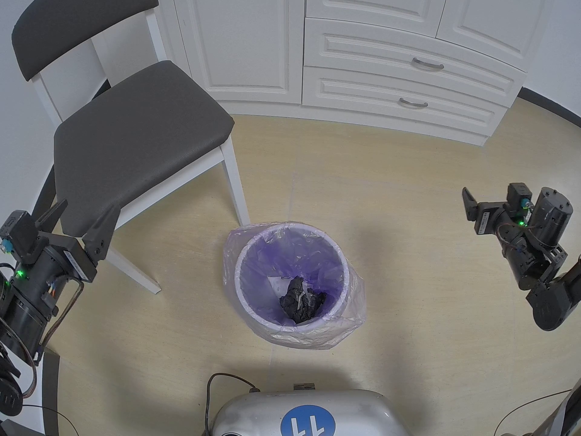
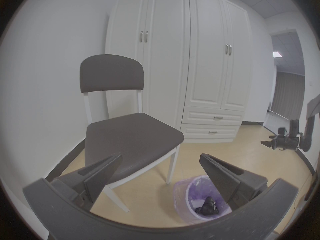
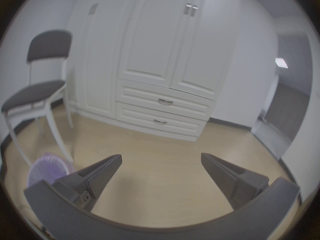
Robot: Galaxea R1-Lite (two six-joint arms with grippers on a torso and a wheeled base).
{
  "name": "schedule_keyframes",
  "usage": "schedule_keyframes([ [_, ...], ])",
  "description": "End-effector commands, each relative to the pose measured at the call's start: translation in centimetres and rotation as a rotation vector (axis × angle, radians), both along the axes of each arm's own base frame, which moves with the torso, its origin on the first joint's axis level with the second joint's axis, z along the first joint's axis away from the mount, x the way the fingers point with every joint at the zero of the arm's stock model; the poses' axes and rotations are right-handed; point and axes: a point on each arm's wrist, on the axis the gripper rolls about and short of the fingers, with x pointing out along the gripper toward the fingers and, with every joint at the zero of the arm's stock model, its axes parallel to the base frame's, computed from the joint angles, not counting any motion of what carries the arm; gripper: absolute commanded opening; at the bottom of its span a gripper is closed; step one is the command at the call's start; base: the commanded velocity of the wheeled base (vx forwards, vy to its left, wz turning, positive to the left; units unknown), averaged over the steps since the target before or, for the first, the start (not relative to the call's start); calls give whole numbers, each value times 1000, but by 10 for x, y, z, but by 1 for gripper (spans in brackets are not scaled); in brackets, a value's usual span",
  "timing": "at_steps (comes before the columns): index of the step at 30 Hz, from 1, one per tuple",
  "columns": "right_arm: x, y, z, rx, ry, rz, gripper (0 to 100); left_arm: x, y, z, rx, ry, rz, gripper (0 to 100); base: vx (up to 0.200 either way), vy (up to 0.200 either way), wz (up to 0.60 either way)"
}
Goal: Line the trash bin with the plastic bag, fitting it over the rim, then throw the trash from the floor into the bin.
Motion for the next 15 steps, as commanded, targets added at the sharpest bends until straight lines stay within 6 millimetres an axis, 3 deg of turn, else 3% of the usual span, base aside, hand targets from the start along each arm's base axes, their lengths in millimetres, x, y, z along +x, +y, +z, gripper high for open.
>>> schedule_keyframes([
  [1,-14,-41,16,175,-70,-50,100,-3,13,20,-66,-95,64,100,0,0,0],
  [6,-44,-50,43,291,-159,-46,100,-7,23,46,-170,-203,99,100,0,0,0],
  [10,-98,-45,90,299,-236,2,100,-20,33,55,-177,-251,140,100,0,0,0],
  [11,-100,-45,92,299,-236,5,100,-20,34,55,-176,-251,140,100,0,0,0],
  [12,-123,-40,113,307,-220,44,100,-24,36,59,-172,-257,140,100,0,0,0],
  [15,-147,-42,132,304,-184,42,100,-28,37,63,-165,-241,138,100,0,0,0],
])
